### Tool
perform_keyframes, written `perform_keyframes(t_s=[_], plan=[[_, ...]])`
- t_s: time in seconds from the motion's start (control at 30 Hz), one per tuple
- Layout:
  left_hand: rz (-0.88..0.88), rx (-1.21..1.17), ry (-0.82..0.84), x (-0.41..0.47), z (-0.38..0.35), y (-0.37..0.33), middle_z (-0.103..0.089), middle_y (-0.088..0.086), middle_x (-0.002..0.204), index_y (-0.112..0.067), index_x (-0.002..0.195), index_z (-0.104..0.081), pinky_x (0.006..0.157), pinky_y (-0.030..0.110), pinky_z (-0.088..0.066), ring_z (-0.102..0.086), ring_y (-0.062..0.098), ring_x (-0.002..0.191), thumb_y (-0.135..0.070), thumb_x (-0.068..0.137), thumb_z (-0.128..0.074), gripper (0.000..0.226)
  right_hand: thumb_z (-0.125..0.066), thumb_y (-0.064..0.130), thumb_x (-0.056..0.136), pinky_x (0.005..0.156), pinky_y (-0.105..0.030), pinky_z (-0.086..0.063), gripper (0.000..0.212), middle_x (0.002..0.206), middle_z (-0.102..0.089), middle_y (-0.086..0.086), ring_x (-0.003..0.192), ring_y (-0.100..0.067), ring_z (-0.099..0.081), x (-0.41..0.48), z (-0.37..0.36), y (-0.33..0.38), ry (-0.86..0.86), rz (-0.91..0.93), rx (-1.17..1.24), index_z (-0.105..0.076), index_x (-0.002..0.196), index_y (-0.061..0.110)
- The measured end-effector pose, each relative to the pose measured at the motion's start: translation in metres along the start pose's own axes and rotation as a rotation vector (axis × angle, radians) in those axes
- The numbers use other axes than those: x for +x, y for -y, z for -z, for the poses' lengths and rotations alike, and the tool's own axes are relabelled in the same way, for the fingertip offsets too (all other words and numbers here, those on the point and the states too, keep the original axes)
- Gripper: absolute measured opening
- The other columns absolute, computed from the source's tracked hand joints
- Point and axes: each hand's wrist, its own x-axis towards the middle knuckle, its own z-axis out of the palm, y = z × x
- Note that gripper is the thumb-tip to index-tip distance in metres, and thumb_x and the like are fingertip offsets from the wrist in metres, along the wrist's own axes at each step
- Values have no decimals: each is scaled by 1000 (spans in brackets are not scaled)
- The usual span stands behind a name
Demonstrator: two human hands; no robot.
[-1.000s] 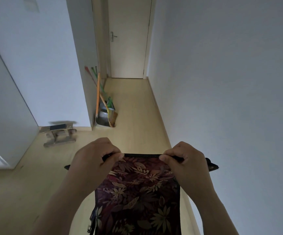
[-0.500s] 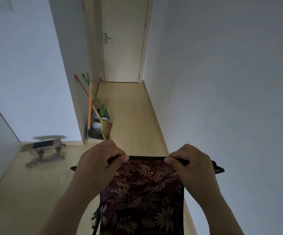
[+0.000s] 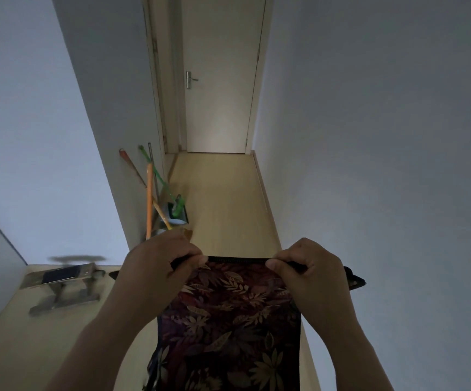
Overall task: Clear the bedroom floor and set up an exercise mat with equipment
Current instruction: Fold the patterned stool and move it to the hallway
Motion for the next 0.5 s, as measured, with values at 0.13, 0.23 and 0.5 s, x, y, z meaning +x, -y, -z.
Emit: perform_keyframes(t_s=[0.13,0.23,0.5], plan=[[-6,-4,-18,54,-16,20,-54,-17,67,-28,71,-67,58,7,-38,-54,-1,70,-22,82,-72,13,-77,27,77,69,-34,-53,7,70,-61,14,72,-4,-61,58,-15,-20,14,14,5,-75,71,27],[11,-12,-9,89,-29,43,-55,-17,67,-27,72,-68,61,8,-39,-55,0,72,-22,81,-72,11,-78,28,77,69,-35,-53,7,70,-61,14,72,-4,-61,98,-31,-33,21,23,1,-74,71,27],[-8,-58,-16,215,-53,115,-55,-16,67,-24,77,-73,62,13,-44,-57,4,72,-23,82,-72,6,-78,24,76,66,-33,-54,8,68,-61,14,70,-6,-62,227,-78,-54,3,50,-52,-74,69,24]])
